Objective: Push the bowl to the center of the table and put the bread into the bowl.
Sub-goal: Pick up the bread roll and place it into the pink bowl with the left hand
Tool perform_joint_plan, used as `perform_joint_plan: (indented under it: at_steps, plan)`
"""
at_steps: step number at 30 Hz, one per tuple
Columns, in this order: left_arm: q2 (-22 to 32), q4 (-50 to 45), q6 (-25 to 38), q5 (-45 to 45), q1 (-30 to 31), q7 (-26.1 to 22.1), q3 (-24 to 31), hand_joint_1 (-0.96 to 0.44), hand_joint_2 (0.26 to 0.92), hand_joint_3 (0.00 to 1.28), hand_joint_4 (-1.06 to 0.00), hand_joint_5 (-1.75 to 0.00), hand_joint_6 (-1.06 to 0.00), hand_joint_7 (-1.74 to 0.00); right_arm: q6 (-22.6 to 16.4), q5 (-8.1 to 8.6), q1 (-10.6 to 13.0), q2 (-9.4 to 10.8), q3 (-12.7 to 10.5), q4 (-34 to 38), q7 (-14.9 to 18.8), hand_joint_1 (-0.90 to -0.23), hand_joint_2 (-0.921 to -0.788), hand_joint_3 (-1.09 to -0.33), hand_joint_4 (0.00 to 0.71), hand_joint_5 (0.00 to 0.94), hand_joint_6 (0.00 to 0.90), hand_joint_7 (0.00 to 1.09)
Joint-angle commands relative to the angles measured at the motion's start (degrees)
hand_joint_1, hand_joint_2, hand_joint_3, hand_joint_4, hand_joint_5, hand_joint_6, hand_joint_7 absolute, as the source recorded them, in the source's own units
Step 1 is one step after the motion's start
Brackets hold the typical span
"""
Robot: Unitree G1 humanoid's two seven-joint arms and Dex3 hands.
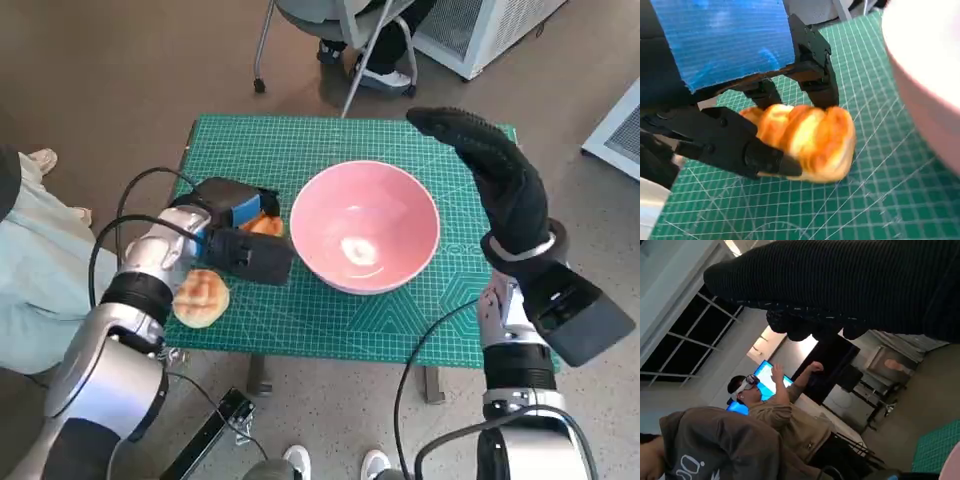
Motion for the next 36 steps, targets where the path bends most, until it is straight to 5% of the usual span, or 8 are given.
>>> perform_joint_plan:
  at_steps: [1, 3, 25, 36]
  plan:
    - [2.84, -0.74, -1.47, -3.68, -3.33, -1.36, 3.92, 0.00, 0.921, 0.16, -0.56, -1.28, -0.55, -1.26, 1.02, 0.28, 1.31, -0.59, 0.02, 0.05, 0.23, -0.697, -0.921, -0.754, 0.290, 0.000, -0.001, 0.82]
    - [3.46, -1.29, -2.21, -4.52, -4.10, -1.35, 5.00, 0.00, 0.921, 0.21, -0.51, -1.33, -0.50, -1.32, 1.20, 0.30, 1.30, -0.58, 0.02, -0.06, 0.21, -0.699, -0.921, -0.754, 0.289, 0.000, -0.001, 0.82]
    - [3.03, -19.17, -16.10, -11.85, -5.59, 11.06, 14.91, 0.00, 0.920, 0.07, -0.66, -1.25, -0.65, -1.09, 1.91, 0.42, 0.90, -0.57, -0.05, -0.45, 0.52, -0.695, -0.921, -0.753, 0.288, 0.000, -0.001, 0.82]
    - [-0.89, -20.75, -22.14, -10.94, -4.06, 6.74, 11.27, 0.00, 0.921, 0.09, -0.61, -1.31, -0.67, -1.06, 1.87, 0.60, 1.07, -0.78, -0.11, -0.67, 0.81, -0.695, -0.921, -0.753, 0.289, 0.001, -0.001, 0.82]
